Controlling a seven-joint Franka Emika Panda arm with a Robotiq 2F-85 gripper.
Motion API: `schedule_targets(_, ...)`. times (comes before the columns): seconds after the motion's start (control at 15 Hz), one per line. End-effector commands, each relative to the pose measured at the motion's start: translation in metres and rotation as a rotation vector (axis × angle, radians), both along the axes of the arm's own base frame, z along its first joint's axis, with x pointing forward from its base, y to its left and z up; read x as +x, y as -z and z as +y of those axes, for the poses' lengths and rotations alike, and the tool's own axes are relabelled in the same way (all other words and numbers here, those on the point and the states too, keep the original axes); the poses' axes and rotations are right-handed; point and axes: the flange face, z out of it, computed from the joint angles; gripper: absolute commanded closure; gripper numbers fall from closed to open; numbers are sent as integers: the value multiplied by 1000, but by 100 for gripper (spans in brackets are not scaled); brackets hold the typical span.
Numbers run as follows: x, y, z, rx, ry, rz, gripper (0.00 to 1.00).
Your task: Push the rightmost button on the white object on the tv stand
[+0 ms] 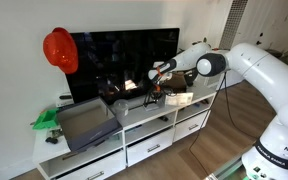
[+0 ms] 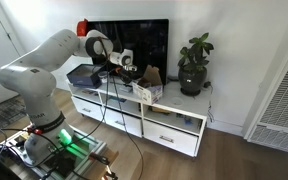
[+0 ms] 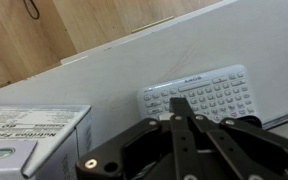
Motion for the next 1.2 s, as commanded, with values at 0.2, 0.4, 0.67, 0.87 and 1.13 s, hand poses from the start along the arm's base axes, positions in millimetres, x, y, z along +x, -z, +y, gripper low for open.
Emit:
schedule_targets(0.2, 13, 7, 1, -45, 32, 1, 99)
schedule_targets(0.4, 17, 10, 2, -49, 36, -7, 99)
schedule_targets(0.67, 19, 15, 3, -57, 34, -1, 99)
schedule_targets(0.87, 20, 18, 4, -62, 35, 7, 99)
schedule_targets(1.13, 20, 22, 4, -66, 35, 16, 99)
